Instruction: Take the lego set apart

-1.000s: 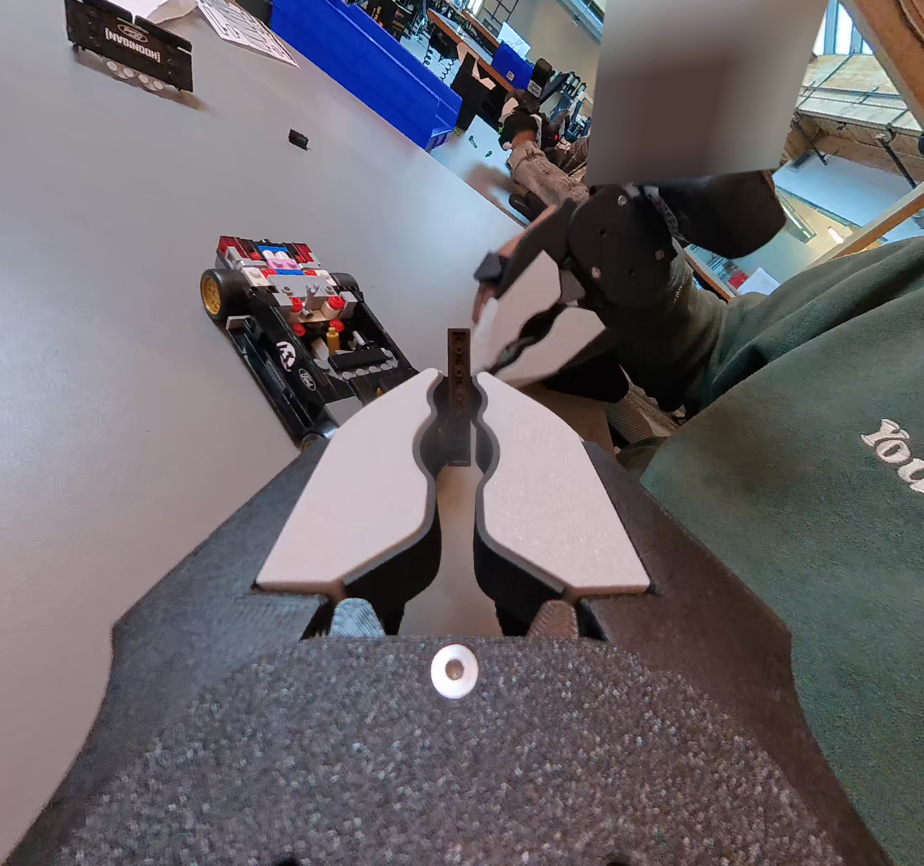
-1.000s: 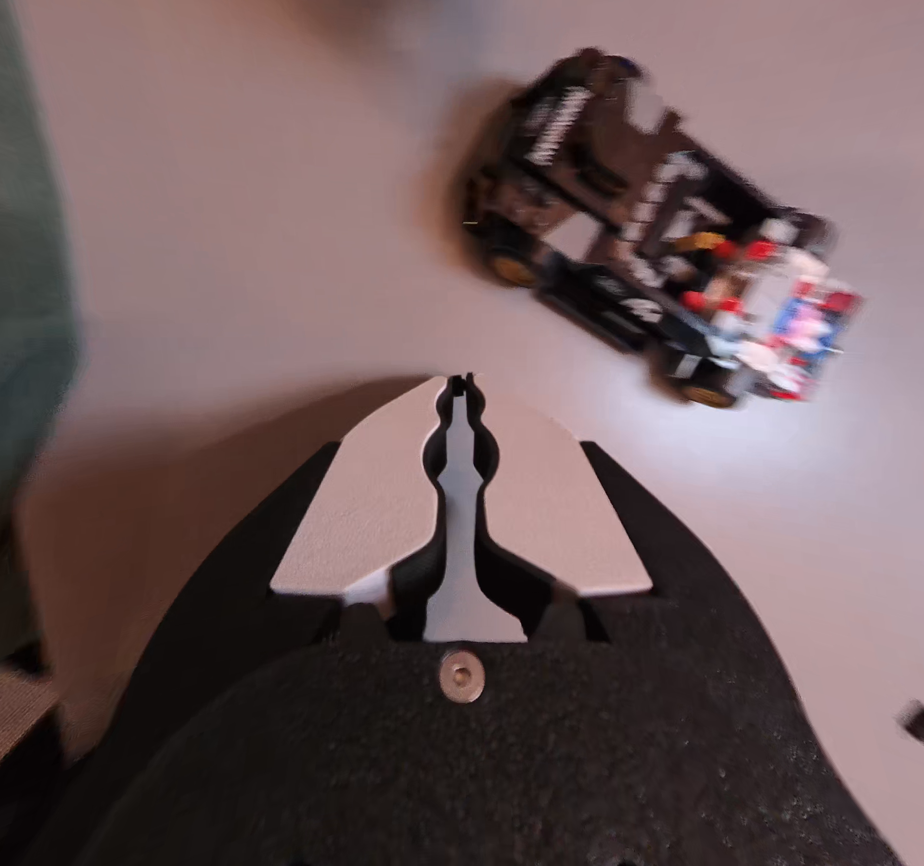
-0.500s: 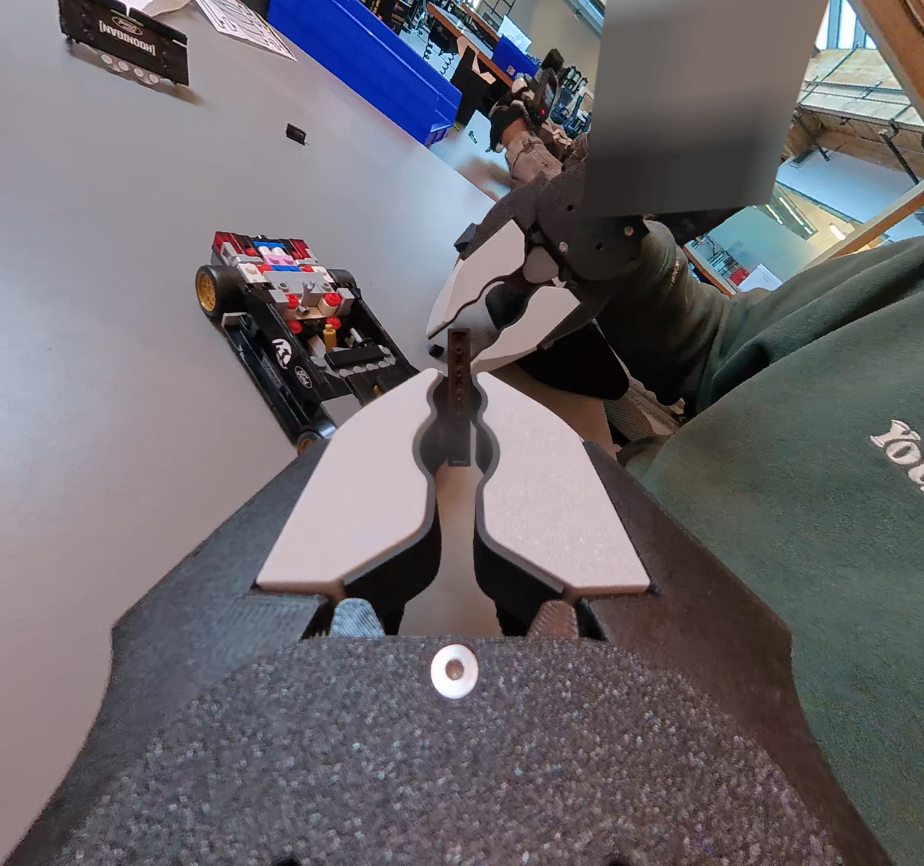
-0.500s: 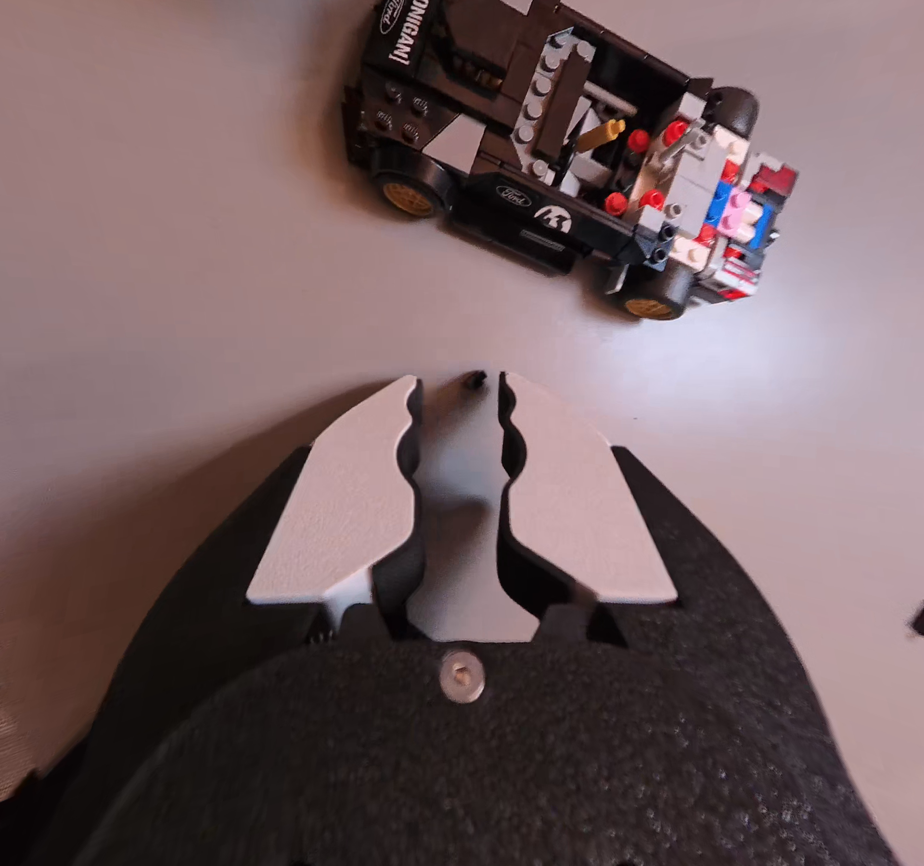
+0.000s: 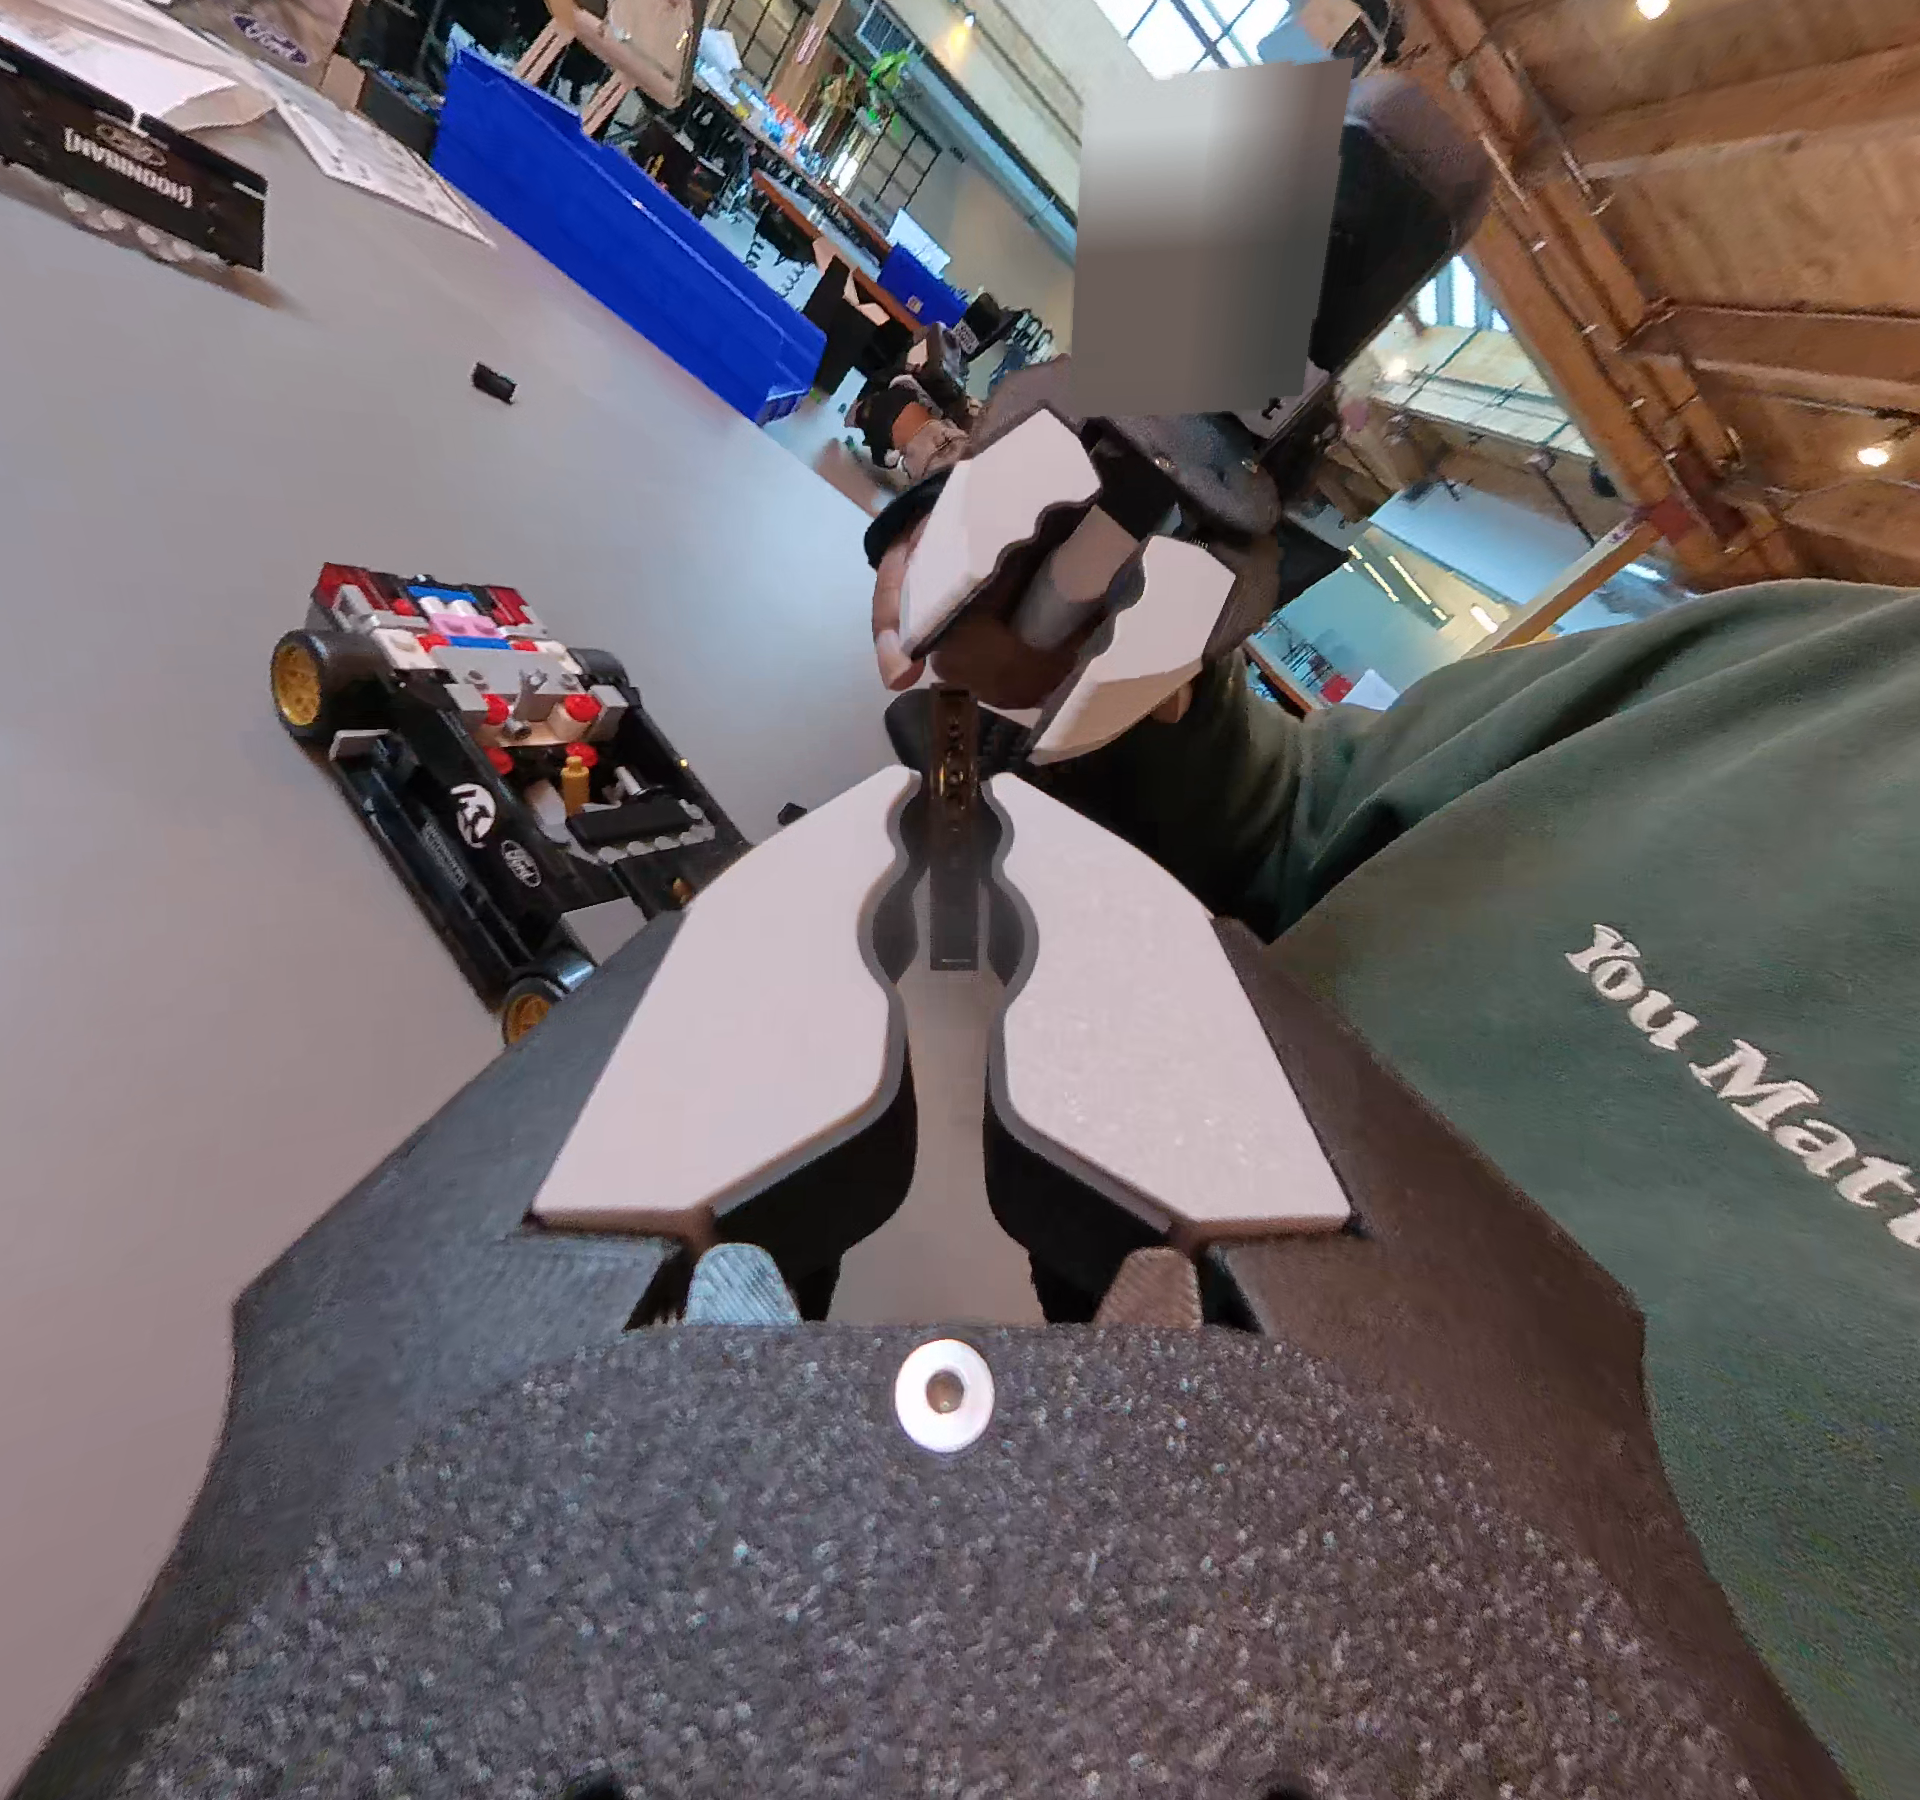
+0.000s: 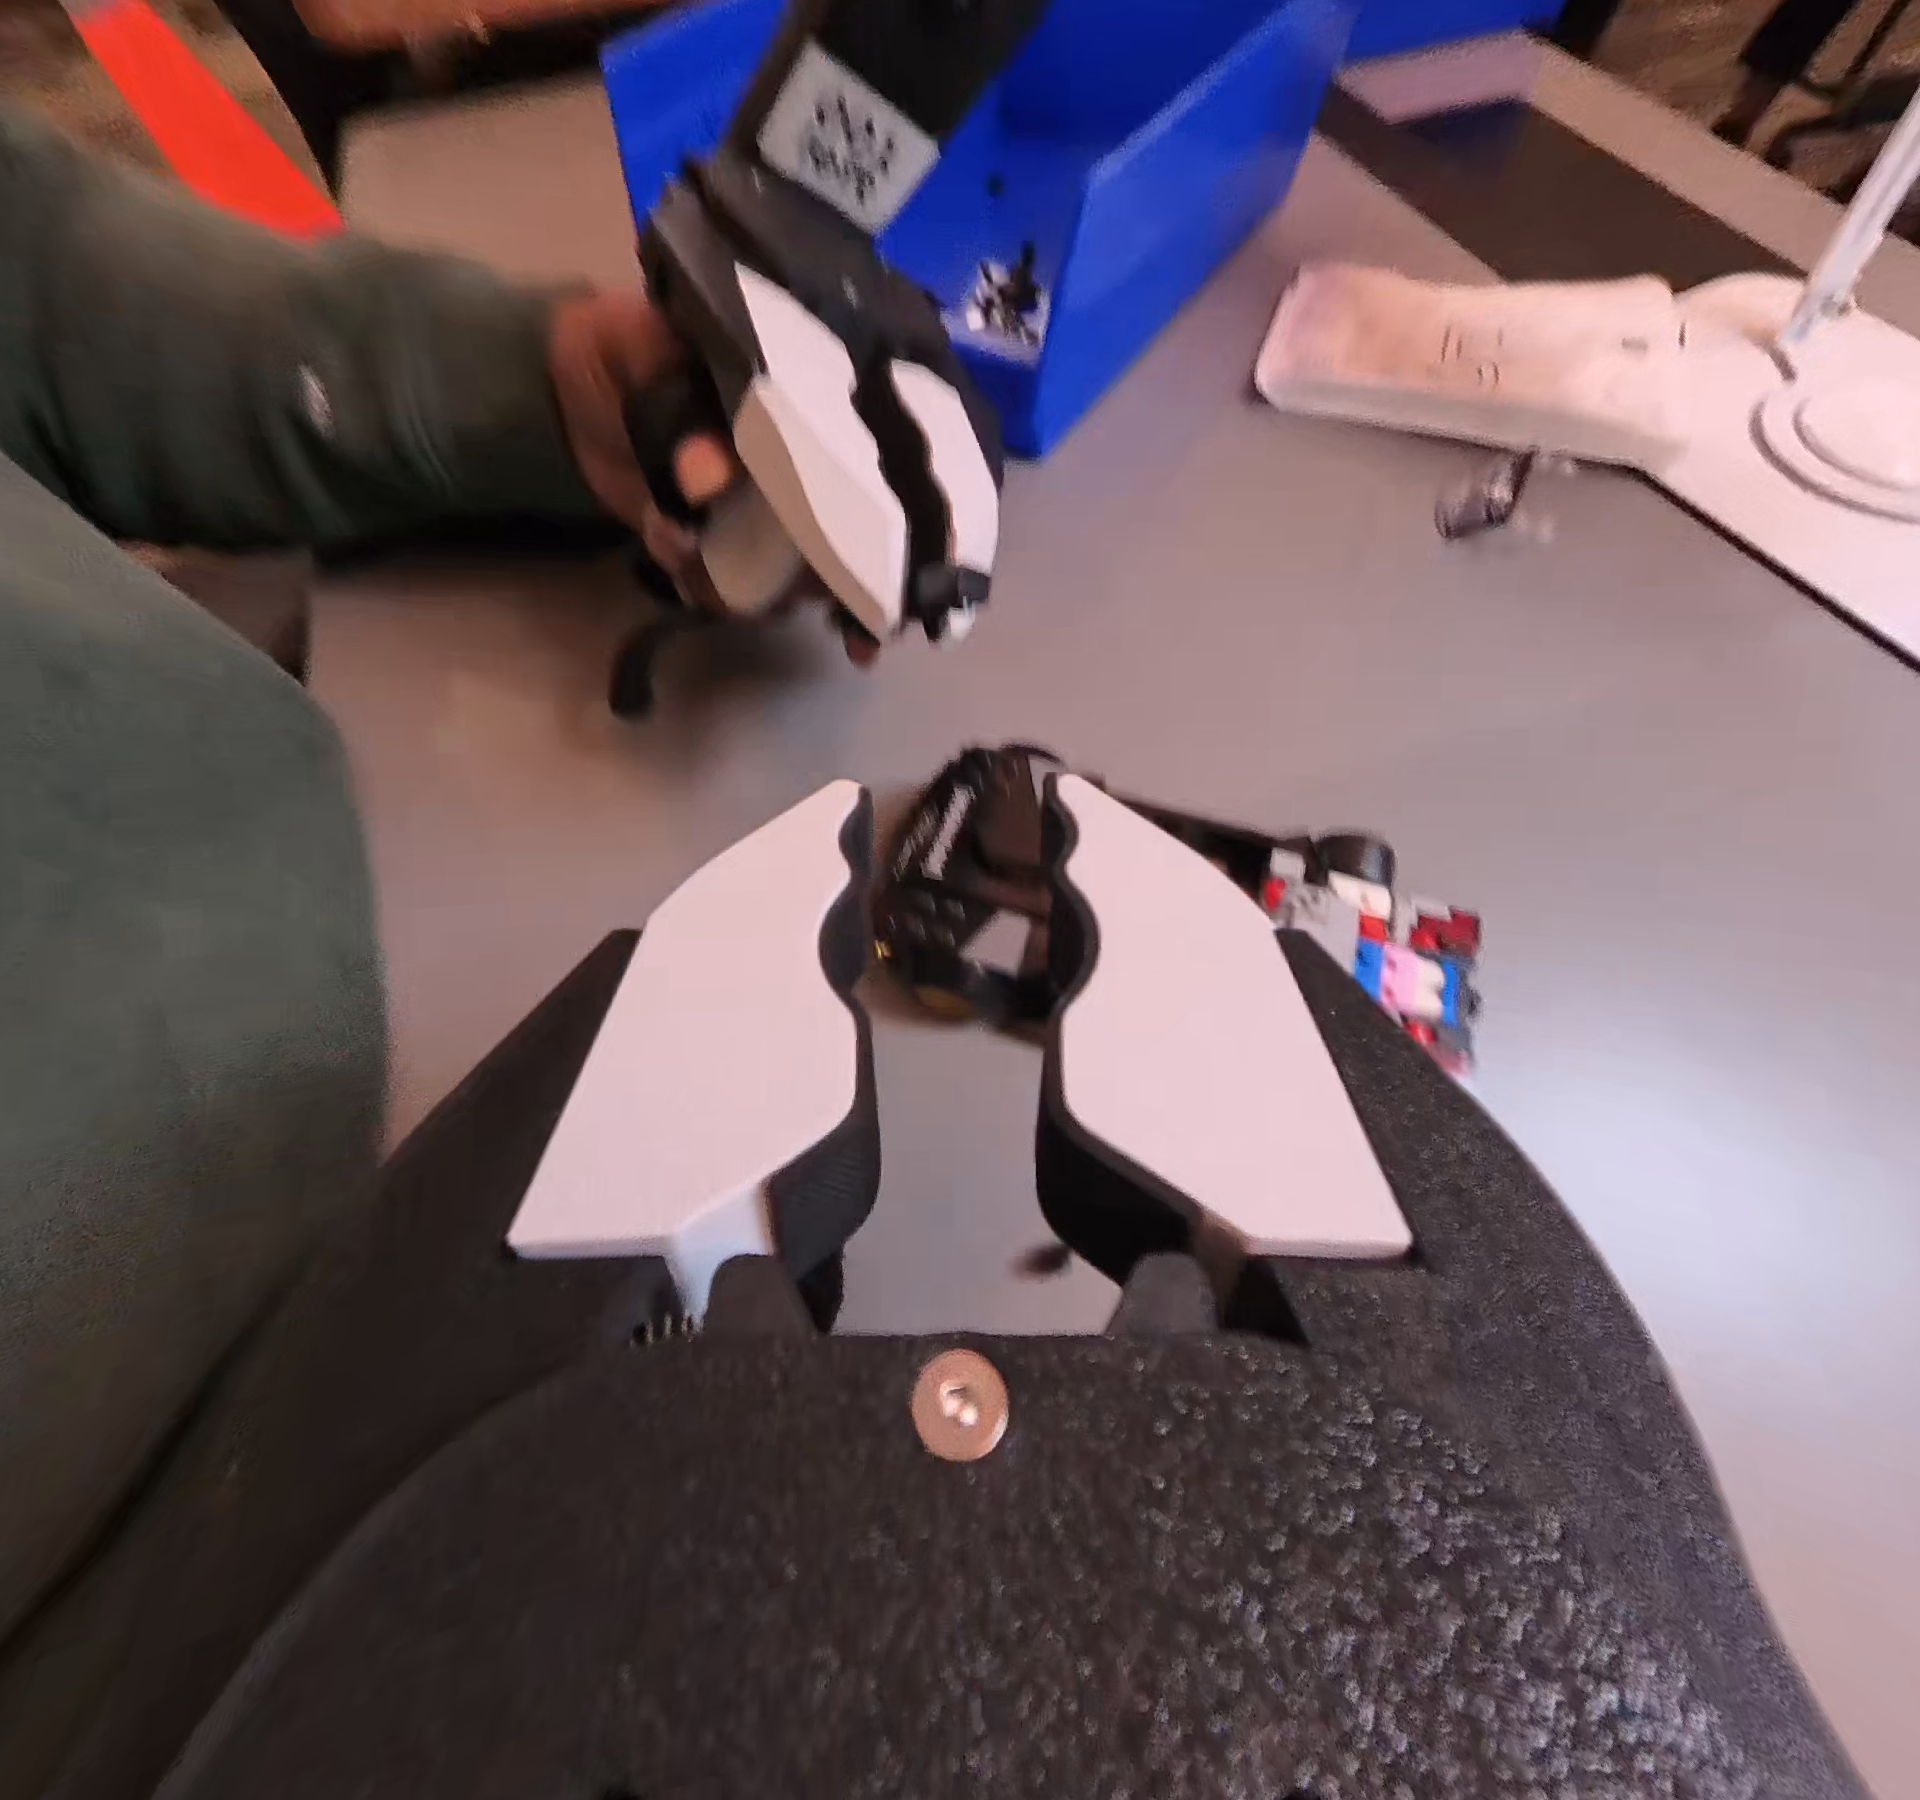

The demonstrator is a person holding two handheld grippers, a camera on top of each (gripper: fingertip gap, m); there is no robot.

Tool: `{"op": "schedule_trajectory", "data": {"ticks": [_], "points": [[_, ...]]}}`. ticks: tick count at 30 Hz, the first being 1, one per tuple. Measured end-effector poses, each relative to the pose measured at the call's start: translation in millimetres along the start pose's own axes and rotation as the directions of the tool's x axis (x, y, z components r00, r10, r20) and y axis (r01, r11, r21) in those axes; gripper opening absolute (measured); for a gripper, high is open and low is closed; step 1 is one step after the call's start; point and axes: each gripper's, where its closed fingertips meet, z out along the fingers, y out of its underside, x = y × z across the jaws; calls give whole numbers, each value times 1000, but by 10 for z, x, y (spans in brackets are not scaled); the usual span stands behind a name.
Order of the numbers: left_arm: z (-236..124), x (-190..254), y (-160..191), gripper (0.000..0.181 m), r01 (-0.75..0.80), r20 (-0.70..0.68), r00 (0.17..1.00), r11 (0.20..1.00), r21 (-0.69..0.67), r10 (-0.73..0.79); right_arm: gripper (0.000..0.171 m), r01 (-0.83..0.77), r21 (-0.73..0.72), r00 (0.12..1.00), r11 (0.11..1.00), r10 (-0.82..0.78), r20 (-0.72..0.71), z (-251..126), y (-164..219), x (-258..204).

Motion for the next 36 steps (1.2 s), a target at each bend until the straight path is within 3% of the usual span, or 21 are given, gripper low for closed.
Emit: {"op": "schedule_trajectory", "data": {"ticks": [7, 14, 18, 25, 29, 31, 34, 36], "points": [[-8, 97, -59, 9, -24, -47, 999, 999, 34, 25, 22, -214, 157, 969, 964, 189, 160, 187, -327, -63], [14, 137, -47, 9, -45, -57, 997, 999, 29, 47, 10, -329, 180, 928, 927, 282, 243, 253, -343, -94], [24, 128, -20, 12, -34, -56, 998, 999, 6, 35, 8, -387, 111, 894, 915, 343, 288, 251, -298, -100], [67, 69, 127, 14, -140, 13, 990, 985, -103, 142, 8, -122, -97, 960, 988, 142, 240, 220, -149, -177], [90, 38, 186, 9, -222, 56, 971, 963, -150, 232, 8, -135, -146, 953, 980, 169, 250, 276, -114, -180], [77, 58, 127, 9, -205, 49, 976, 973, -110, 211, 8, -177, -83, 946, 981, 193, 260, 297, -191, -166], [25, 130, -117, 9, -96, -4, 995, 994, 60, 97, 14, -260, 57, 928, 964, 234, 291, 240, -374, -114], [-25, 164, -226, 9, -39, -51, 998, 990, 136, 46, 19, -279, 70, 922, 958, 246, 300, 213, -366, -101]]}}
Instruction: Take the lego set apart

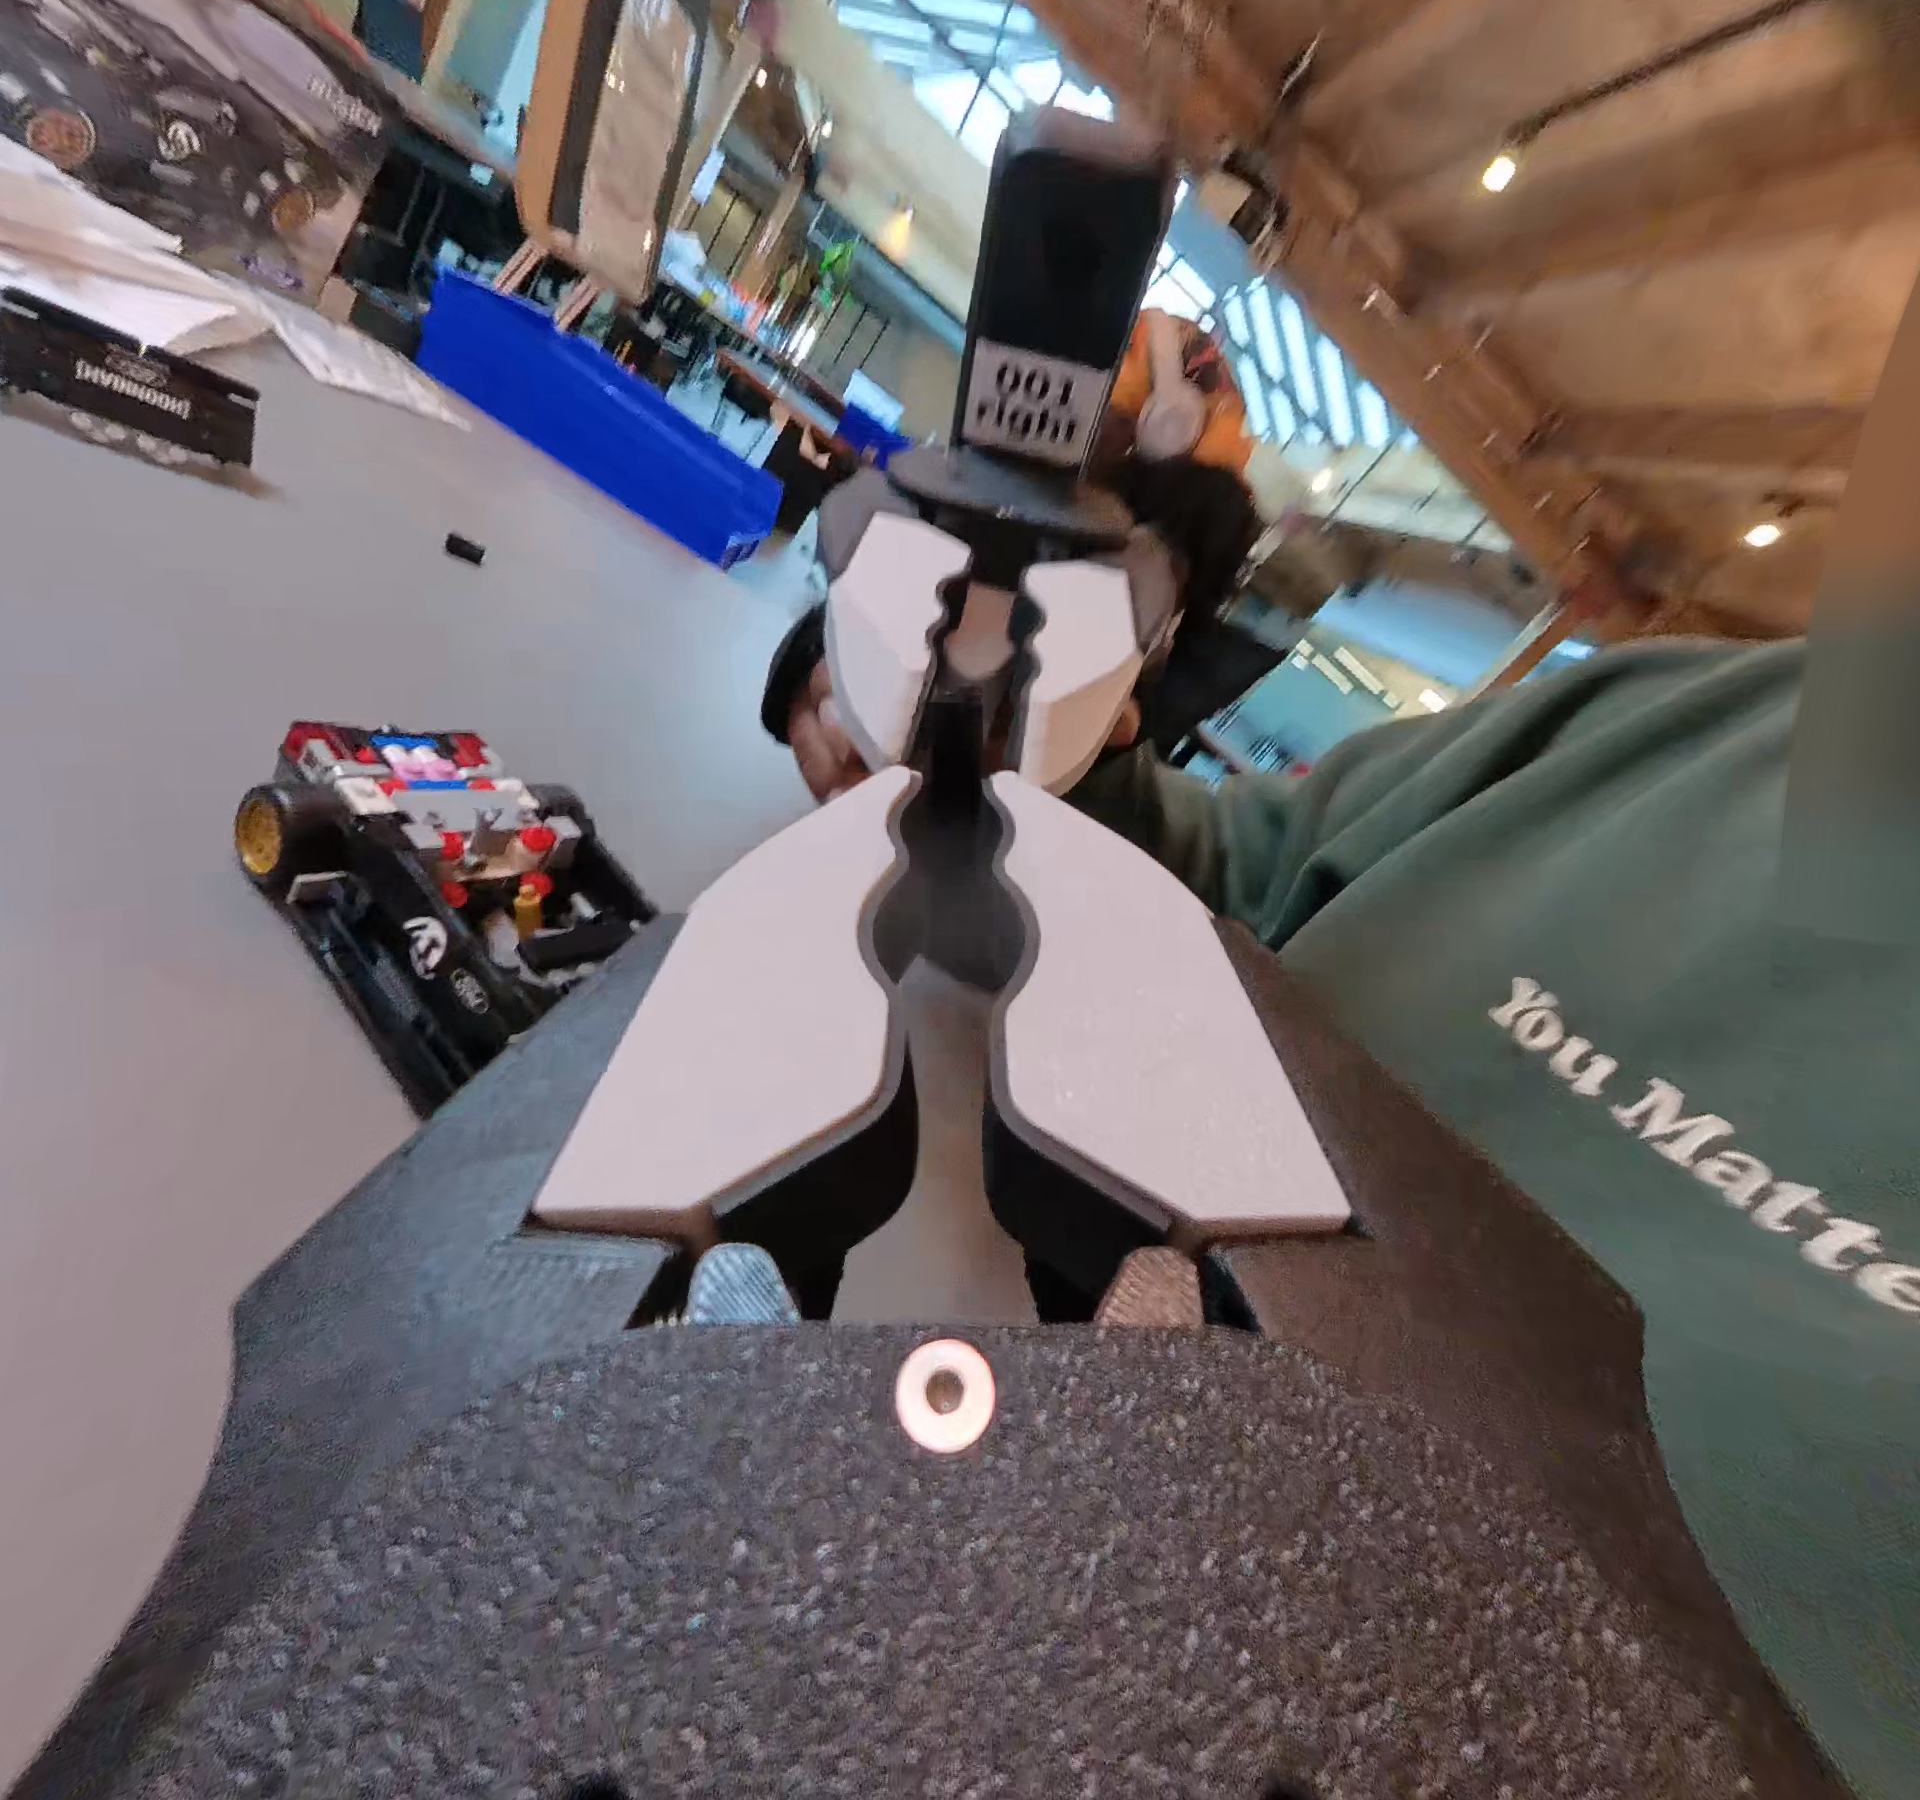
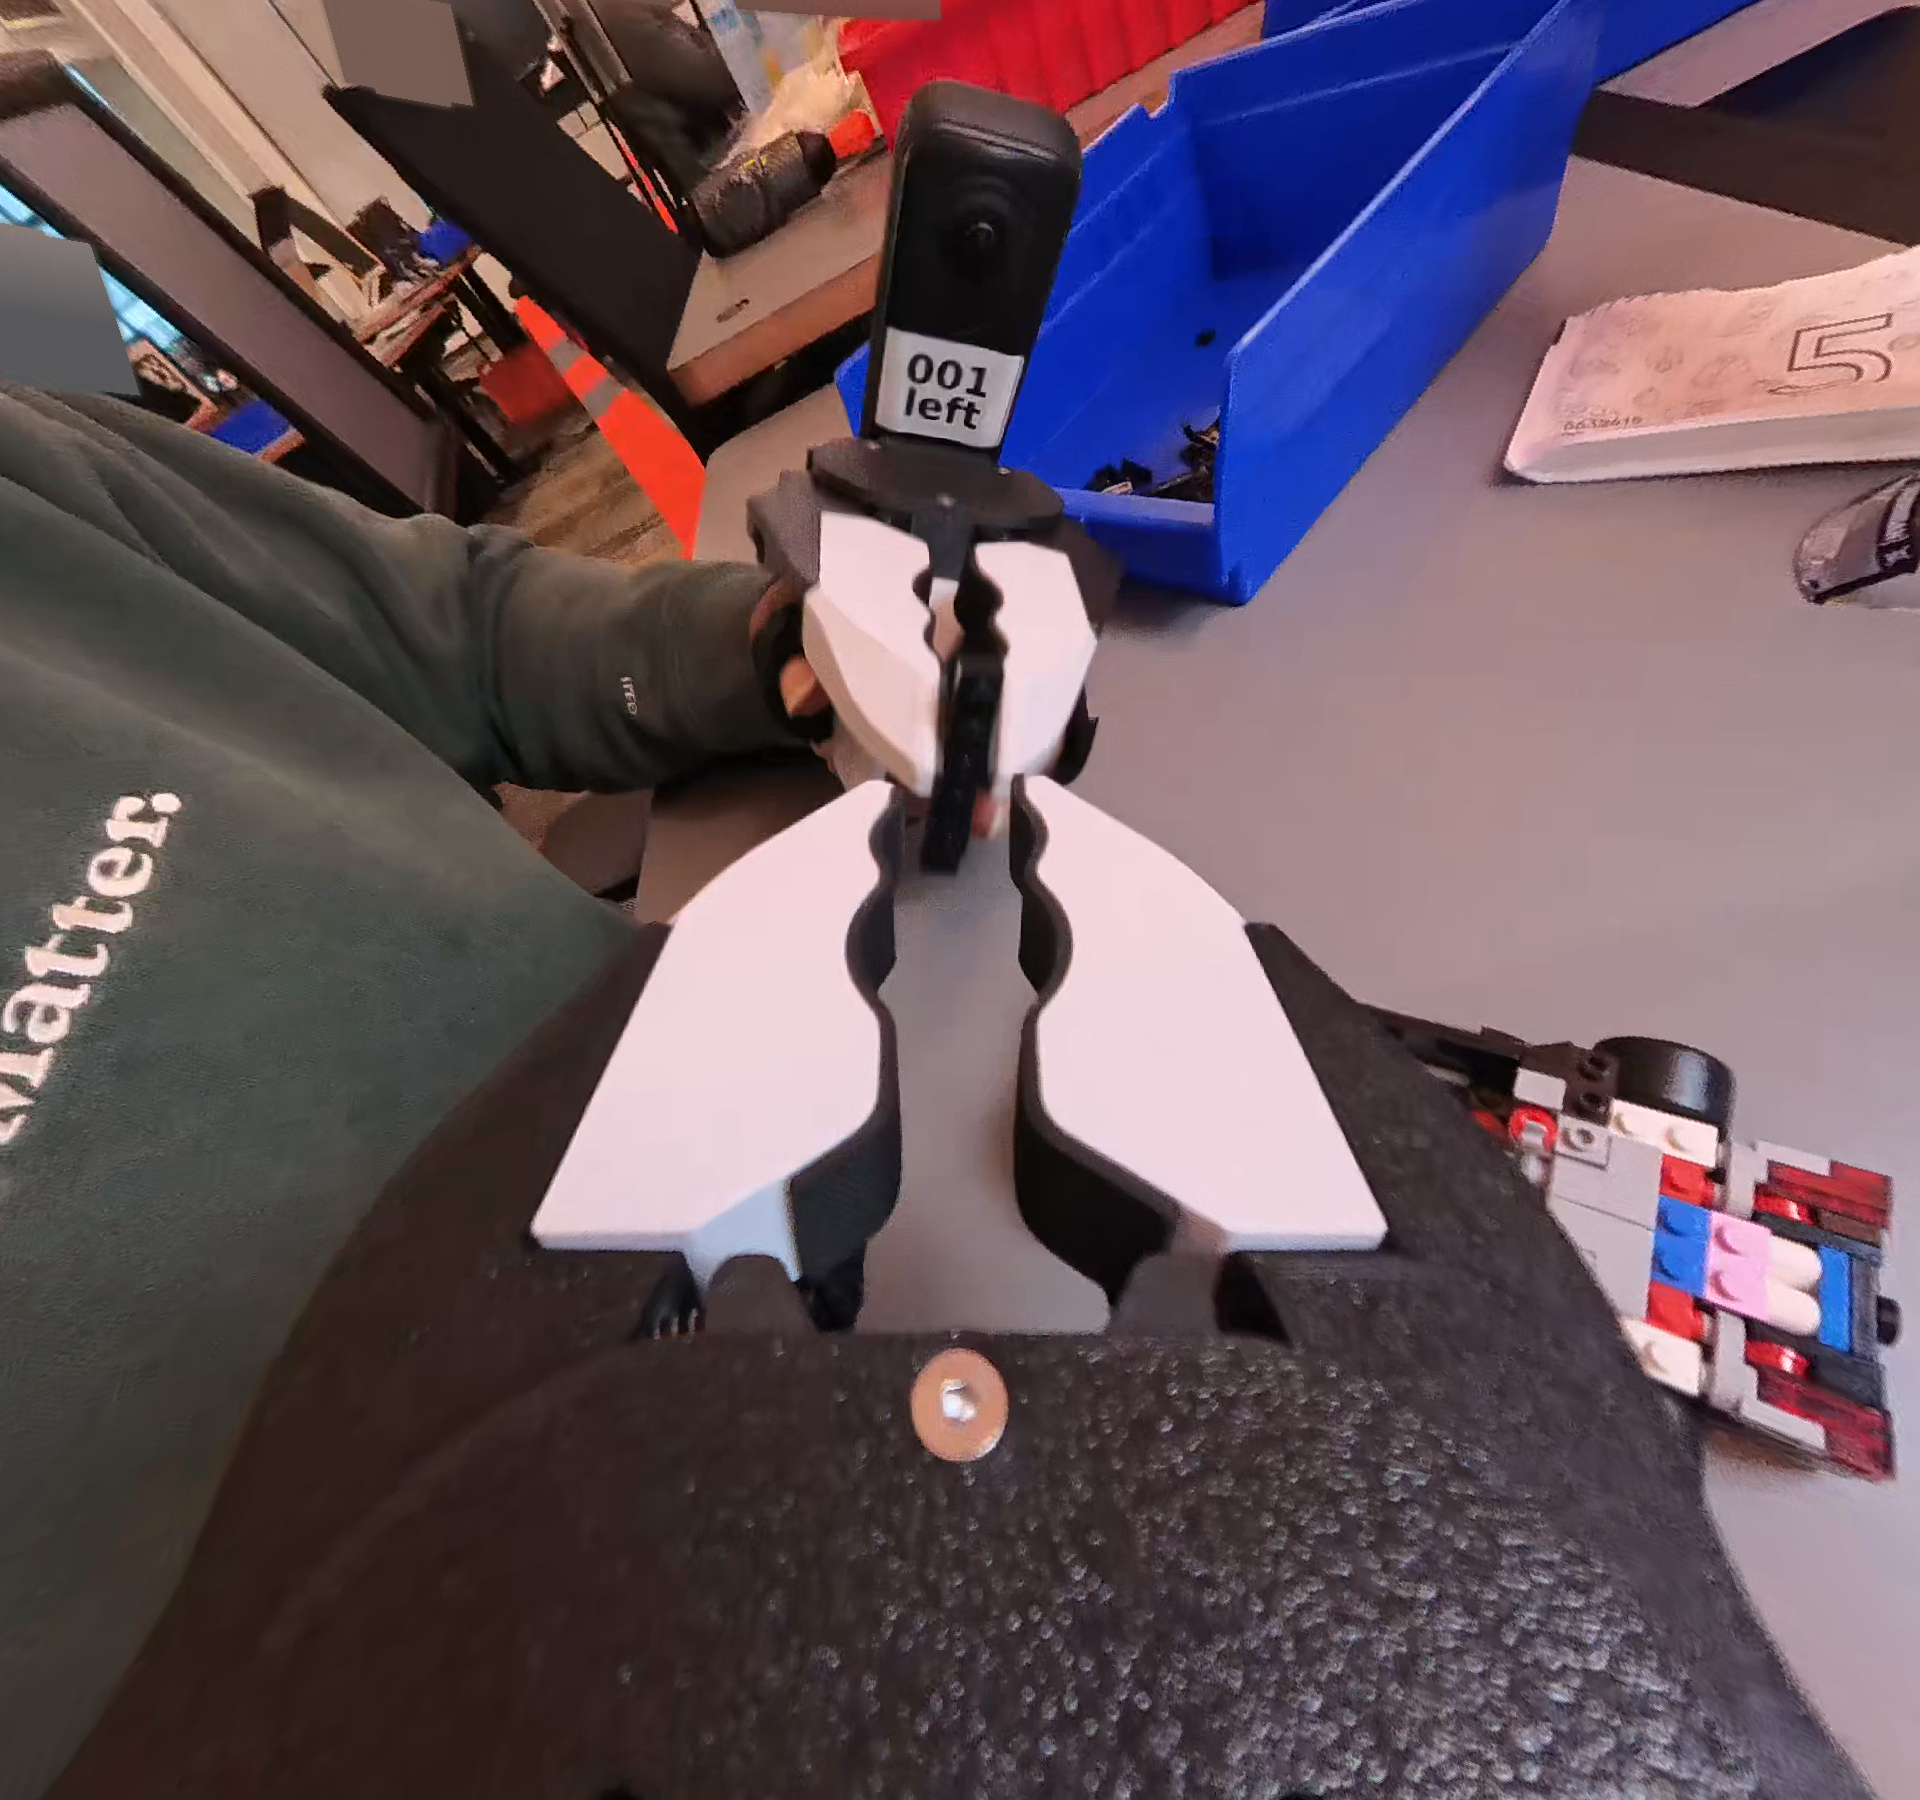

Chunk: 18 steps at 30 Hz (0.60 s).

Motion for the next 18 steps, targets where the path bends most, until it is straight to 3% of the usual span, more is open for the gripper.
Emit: {"op": "schedule_trajectory", "data": {"ticks": [3, 8, 18], "points": [[-12, 40, -69, 9, 14, -25, 1000, 998, 54, -12, 20, -1, -11, 1000, 1000, 1, -5, 49, 85, 8], [21, 38, -39, 9, -14, -9, 1000, 999, 40, 14, 9, -11, 21, 999, 1000, 11, 32, 138, 81, -52], [1, 38, -52, 9, -29, -5, 1000, 999, 39, 30, 10, 18, 41, 1000, 999, -18, 22, 93, 63, -48]]}}
